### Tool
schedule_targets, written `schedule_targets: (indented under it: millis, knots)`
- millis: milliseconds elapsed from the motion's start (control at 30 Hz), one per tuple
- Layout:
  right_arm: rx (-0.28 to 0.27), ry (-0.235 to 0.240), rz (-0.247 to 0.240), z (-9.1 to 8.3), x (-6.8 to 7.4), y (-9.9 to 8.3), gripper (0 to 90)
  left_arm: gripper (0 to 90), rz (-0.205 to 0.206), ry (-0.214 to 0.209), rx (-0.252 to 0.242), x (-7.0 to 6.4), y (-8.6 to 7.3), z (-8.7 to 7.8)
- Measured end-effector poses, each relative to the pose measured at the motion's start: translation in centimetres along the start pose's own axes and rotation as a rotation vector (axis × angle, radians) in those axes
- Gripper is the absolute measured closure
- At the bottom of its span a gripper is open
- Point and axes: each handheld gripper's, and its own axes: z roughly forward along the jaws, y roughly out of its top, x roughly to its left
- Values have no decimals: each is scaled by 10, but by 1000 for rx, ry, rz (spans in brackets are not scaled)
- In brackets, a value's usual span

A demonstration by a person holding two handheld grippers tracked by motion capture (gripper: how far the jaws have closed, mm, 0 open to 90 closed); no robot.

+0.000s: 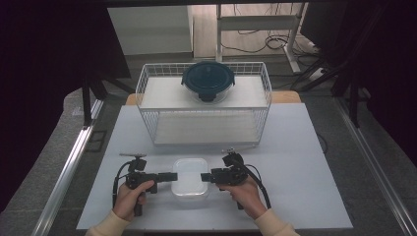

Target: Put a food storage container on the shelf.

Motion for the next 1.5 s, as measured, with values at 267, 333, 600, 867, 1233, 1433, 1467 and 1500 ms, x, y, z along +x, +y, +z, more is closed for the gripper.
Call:
schedule_targets:
  millis: [267,333,600,867,1233,1433,1467,1500]
  knots:
    - [3,69,82,1,-7,-1,560,586,-35,-35,13,6,-2,1]
    - [7,83,103,1,-9,-2,599,627,-46,-36,12,7,-2,1]
    - [-3,156,215,-7,-16,-5,714,719,-28,-38,-6,3,-5,-3]
    - [-48,174,202,-17,-12,-7,798,799,22,-29,-36,-8,-9,-12]
    - [-72,151,122,-27,-1,-6,798,802,88,-15,-48,-21,-9,-19]
    - [-97,140,59,-36,8,-2,797,803,127,-15,-71,-32,-8,-25]
    - [-100,137,53,-37,10,-2,797,802,132,-15,-74,-33,-8,-25]
    - [-102,137,48,-39,11,-2,797,803,141,-15,-77,-35,-8,-26]
